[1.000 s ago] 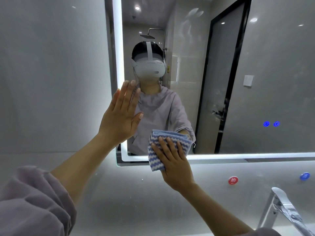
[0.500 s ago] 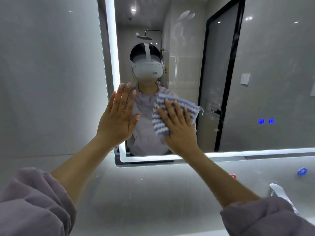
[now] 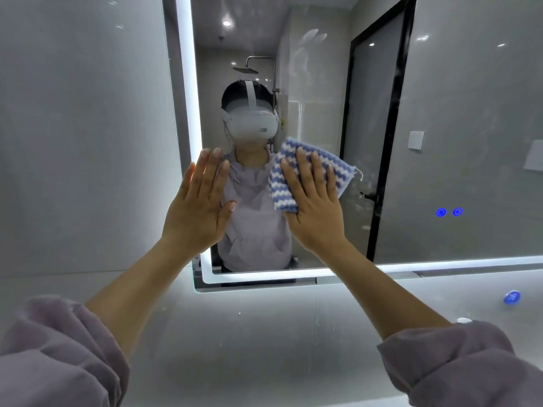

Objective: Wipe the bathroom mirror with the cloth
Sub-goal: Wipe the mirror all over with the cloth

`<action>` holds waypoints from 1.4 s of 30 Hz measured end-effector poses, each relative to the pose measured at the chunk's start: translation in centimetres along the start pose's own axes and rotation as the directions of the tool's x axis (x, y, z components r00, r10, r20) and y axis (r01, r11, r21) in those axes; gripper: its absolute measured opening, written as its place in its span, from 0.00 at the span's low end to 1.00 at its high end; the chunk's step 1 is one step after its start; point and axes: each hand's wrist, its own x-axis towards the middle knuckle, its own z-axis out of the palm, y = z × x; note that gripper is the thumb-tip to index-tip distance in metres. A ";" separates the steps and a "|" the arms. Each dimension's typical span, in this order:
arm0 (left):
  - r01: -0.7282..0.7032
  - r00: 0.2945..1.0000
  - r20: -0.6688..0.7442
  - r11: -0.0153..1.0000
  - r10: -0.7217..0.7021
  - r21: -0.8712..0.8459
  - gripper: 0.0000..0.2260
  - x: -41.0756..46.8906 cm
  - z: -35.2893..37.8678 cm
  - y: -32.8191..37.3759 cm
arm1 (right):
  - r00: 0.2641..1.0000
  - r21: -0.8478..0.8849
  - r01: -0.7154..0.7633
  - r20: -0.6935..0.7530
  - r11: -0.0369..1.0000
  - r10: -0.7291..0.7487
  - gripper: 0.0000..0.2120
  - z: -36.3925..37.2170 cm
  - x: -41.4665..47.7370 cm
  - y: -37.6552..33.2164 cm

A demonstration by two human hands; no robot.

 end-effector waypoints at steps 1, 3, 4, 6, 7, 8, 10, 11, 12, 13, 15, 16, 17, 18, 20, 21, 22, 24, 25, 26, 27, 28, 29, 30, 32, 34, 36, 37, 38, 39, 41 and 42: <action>0.001 1.000 0.001 1.000 -0.001 -0.003 0.29 0.0 0.0 0.0 | 1.000 0.002 0.019 0.017 1.000 -0.019 0.28 0.5 -1.2 0.0; 0.008 1.000 0.005 1.000 -0.008 -0.012 0.29 0.0 0.0 0.0 | 0.998 0.003 0.043 0.048 0.999 -0.043 0.28 1.5 -3.8 0.0; 0.011 1.000 0.007 1.000 -0.011 -0.015 0.29 0.0 0.0 0.1 | 0.997 -0.001 0.053 0.063 0.999 -0.053 0.28 1.9 -5.1 0.0; 0.012 1.000 0.013 1.000 -0.012 -0.017 0.29 0.0 -0.1 0.1 | 0.994 -0.007 0.078 0.076 0.997 -0.077 0.29 2.7 -7.3 0.0; 0.011 1.000 0.014 1.000 -0.011 -0.016 0.29 0.0 -0.1 0.1 | 0.994 -0.009 0.086 0.075 0.996 -0.085 0.29 3.0 -8.3 0.0; 0.011 1.000 0.015 1.000 -0.011 -0.014 0.29 0.0 -0.2 0.1 | 0.993 -0.012 0.092 0.073 0.996 -0.091 0.29 3.3 -9.2 0.0; 0.015 1.000 0.021 1.000 -0.015 -0.011 0.29 0.0 -0.3 0.1 | 0.993 -0.021 0.096 0.070 0.995 -0.095 0.28 3.6 -10.7 0.0; 0.016 1.000 0.023 1.000 -0.016 -0.011 0.29 0.0 -0.3 0.1 | 0.993 -0.024 0.096 0.071 0.995 -0.094 0.28 3.8 -11.4 0.0; 0.015 1.000 0.023 1.000 -0.015 -0.013 0.29 0.0 -0.3 0.1 | 0.993 -0.028 0.096 0.074 0.995 -0.094 0.28 3.9 -12.0 0.0; 0.014 1.000 0.023 1.000 -0.014 -0.014 0.29 0.0 -0.3 0.2 | 0.992 -0.033 0.097 0.079 0.995 -0.094 0.28 4.0 -12.6 0.0; 0.015 1.000 0.024 1.000 -0.015 -0.017 0.29 0.0 -0.3 0.1 | 0.992 -0.038 0.096 0.084 0.995 -0.093 0.29 4.1 -13.4 0.2; 0.015 1.000 0.024 1.000 -0.015 -0.019 0.29 -0.1 -0.3 0.2 | 0.992 -0.039 0.096 0.087 0.995 -0.093 0.28 4.1 -13.5 0.3; 0.015 1.000 0.022 1.000 -0.015 -0.019 0.29 -0.1 -0.3 0.2 | 0.991 -0.040 0.100 0.090 0.994 -0.096 0.28 4.0 -13.5 0.4; 0.015 1.000 0.021 1.000 -0.014 -0.018 0.29 0.0 -0.2 0.2 | 0.990 -0.042 0.105 0.094 0.994 -0.101 0.29 3.9 -13.3 0.5; 0.014 1.000 0.024 1.000 -0.013 -0.020 0.29 0.0 -0.2 0.1 | 0.990 -0.035 0.112 0.093 0.993 -0.109 0.29 3.5 -12.6 0.8; 0.015 1.000 0.024 1.000 -0.014 -0.020 0.29 0.0 -0.2 0.1 | 0.990 -0.028 0.113 0.085 0.993 -0.110 0.29 3.2 -12.0 1.0; 0.016 1.000 0.024 1.000 -0.016 -0.020 0.29 0.0 -0.2 0.1 | 0.991 -0.027 0.113 0.078 0.993 -0.111 0.29 2.8 -11.3 1.3; 0.015 1.000 0.027 1.000 -0.014 -0.023 0.29 0.0 -0.3 0.2 | 0.989 -0.055 0.128 0.078 0.990 -0.124 0.30 2.1 -9.2 2.1; 0.013 1.000 0.029 1.000 -0.012 -0.027 0.29 0.0 -0.3 0.2 | 0.988 -0.073 0.137 0.081 0.988 -0.131 0.31 1.7 -8.1 2.6; 0.011 0.999 0.032 0.999 -0.010 -0.032 0.29 0.0 -0.4 0.2 | 0.988 -0.085 0.137 0.082 0.987 -0.130 0.32 1.3 -7.1 2.9; 0.010 0.999 0.036 0.999 -0.009 -0.036 0.29 0.0 -0.4 0.1 | 0.989 -0.092 0.128 0.082 0.988 -0.120 0.32 0.9 -6.0 3.3; 0.010 0.999 0.043 0.999 -0.008 -0.040 0.29 0.0 -0.5 0.2 | 0.991 -0.096 0.112 0.081 0.989 -0.105 0.31 0.4 -4.9 3.8; 0.011 0.999 0.047 0.999 -0.009 -0.042 0.29 0.0 -0.5 0.2 | 0.993 -0.102 0.095 0.074 0.990 -0.087 0.31 0.0 -3.8 4.2; 0.012 0.999 0.050 0.999 -0.010 -0.044 0.29 0.0 -0.6 0.2 | 0.996 -0.112 0.077 0.062 0.991 -0.071 0.31 -0.4 -2.7 4.6; 0.014 0.998 0.059 0.999 -0.011 -0.050 0.28 0.0 -0.7 0.2 | 0.999 -0.125 0.038 0.028 0.991 -0.035 0.29 -1.2 -0.5 5.2; 0.014 0.998 0.064 0.998 -0.011 -0.057 0.28 0.0 -0.8 0.2 | 1.000 -0.130 0.001 0.009 0.992 0.000 0.28 -1.7 1.0 5.7; 0.011 0.998 0.063 0.998 -0.007 -0.059 0.28 0.1 -0.8 0.2 | 1.000 -0.140 -0.014 0.006 0.990 0.015 0.28 -1.7 1.5 5.8; 0.009 0.998 0.062 0.998 -0.006 -0.056 0.28 0.1 -0.8 0.2 | 1.000 -0.138 -0.023 0.000 0.990 0.024 0.28 -1.5 1.4 5.6; 0.009 0.998 0.059 0.998 -0.006 -0.054 0.28 0.0 -0.8 0.2 | 0.999 -0.130 -0.038 -0.009 0.991 0.037 0.28 -1.3 1.1 5.4; 0.010 0.998 0.055 0.998 -0.007 -0.054 0.28 0.0 -0.7 0.2 | 0.999 -0.119 -0.052 -0.015 0.991 0.051 0.28 -1.0 0.8 5.1; 0.006 0.999 0.050 0.998 -0.003 -0.062 0.28 0.0 -0.7 0.2 | 0.998 -0.099 -0.063 -0.012 0.993 0.062 0.28 -0.4 -0.4 4.6; 0.006 0.999 0.050 0.998 -0.003 -0.065 0.28 0.0 -0.7 0.2 | 0.998 -0.092 -0.058 -0.008 0.994 0.058 0.29 0.0 -1.2 4.4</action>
